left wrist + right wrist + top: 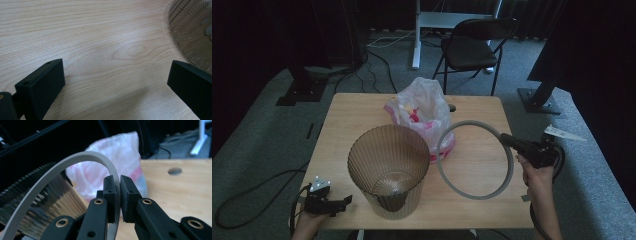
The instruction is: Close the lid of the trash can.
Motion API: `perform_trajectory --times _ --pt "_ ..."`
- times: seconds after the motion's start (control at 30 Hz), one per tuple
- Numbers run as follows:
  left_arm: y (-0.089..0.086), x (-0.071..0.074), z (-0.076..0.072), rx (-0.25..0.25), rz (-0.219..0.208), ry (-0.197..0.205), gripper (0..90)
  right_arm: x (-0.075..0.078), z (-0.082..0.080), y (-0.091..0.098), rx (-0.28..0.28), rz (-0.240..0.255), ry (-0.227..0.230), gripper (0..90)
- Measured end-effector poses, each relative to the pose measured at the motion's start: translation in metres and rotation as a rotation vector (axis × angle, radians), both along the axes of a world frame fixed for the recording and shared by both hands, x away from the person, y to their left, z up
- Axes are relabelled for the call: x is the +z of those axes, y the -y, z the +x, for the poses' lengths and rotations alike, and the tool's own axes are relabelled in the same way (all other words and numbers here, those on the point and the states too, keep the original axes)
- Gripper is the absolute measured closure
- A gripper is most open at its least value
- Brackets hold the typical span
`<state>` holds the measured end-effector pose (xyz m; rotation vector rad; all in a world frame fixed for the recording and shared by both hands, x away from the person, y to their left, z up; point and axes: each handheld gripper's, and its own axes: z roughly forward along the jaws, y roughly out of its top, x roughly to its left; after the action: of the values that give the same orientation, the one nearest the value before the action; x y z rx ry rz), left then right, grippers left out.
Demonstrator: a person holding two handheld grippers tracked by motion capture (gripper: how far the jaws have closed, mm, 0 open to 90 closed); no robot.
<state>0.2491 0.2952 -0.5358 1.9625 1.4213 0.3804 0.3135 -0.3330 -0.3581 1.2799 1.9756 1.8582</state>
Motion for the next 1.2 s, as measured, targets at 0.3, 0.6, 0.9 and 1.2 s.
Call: perform_trajectory --times 0.3,0.6,0.9,1.2 --pt "0.001 0.000 0.000 -0.011 0.008 -0.004 1.3 0.040 0.014 -0.030 0.074 0.014 0.059 83.9" --pt "0.000 -0.001 0.000 -0.012 0.003 -0.004 1.3 0.062 0.030 -0.070 0.160 0.027 0.083 83.9" --pt "0.000 -0.001 0.000 -0.013 -0.002 -0.003 1.3 0.070 0.045 -0.118 0.255 0.020 0.065 83.9" --pt "-0.001 -0.001 0.000 -0.015 -0.003 -0.003 1.3 0.062 0.061 -0.166 0.328 -0.029 0.016 83.9"
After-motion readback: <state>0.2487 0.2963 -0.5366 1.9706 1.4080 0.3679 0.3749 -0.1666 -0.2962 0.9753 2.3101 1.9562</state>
